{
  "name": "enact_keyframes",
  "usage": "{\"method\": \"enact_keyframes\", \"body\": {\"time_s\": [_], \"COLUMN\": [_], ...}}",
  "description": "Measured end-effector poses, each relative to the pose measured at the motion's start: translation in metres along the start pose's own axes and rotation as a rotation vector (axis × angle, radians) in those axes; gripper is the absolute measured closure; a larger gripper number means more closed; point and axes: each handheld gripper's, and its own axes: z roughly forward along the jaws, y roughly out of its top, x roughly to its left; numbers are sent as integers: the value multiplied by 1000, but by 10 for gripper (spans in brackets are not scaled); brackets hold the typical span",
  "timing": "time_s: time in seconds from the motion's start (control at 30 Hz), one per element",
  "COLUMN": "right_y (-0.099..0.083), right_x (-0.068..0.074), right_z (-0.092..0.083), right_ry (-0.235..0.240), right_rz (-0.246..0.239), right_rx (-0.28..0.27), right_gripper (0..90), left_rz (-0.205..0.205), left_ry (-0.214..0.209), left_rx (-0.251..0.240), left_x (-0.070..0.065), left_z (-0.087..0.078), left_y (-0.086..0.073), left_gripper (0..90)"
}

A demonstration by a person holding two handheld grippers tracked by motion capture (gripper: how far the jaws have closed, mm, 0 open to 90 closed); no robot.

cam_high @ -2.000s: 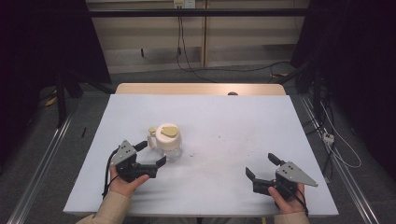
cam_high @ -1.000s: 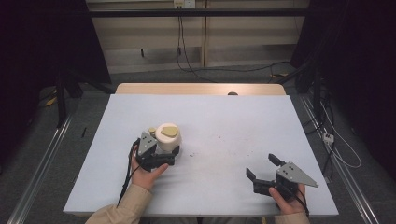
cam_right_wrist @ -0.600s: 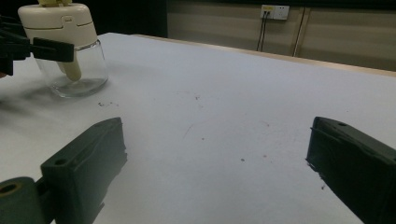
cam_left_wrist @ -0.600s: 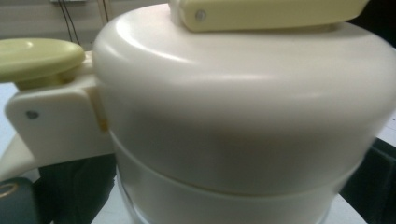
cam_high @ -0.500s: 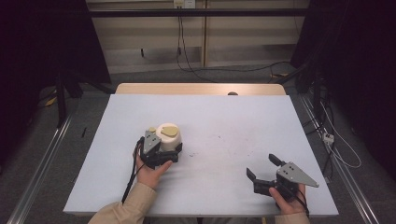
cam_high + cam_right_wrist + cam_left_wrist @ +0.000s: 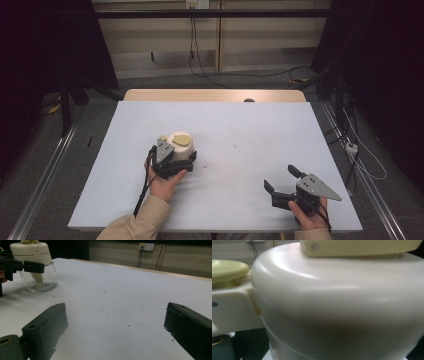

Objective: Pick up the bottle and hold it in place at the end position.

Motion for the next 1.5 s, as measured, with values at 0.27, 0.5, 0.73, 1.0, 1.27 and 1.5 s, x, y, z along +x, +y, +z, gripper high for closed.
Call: {"method": "enact_keyframes", "body": {"time_s": [0.27, 0.5, 0.73, 1.0, 1.27, 1.5], "right_y": [0, 1, 1, 1, 1, 1], "right_x": [0, -1, 0, 0, -1, 0], "right_z": [-1, 0, 0, -1, -1, -1], "right_ry": [0, 1, 3, -1, -2, -1], "right_rz": [-1, 0, -1, 0, 0, 0], "right_rx": [-5, -8, -10, -14, -14, -12], "right_gripper": [40, 39, 39, 39, 39, 39], "left_rz": [33, 16, 0, 7, 10, 13], "left_ry": [-7, -54, -69, -69, -87, -90], "left_rx": [-48, -98, -94, -97, -106, -98], "left_x": [-4, -10, -11, -12, -14, -16], "left_z": [0, 1, 5, 7, 11, 16], "left_y": [-1, 4, 6, 11, 18, 18], "left_gripper": [50, 51, 51, 51, 51, 51]}}
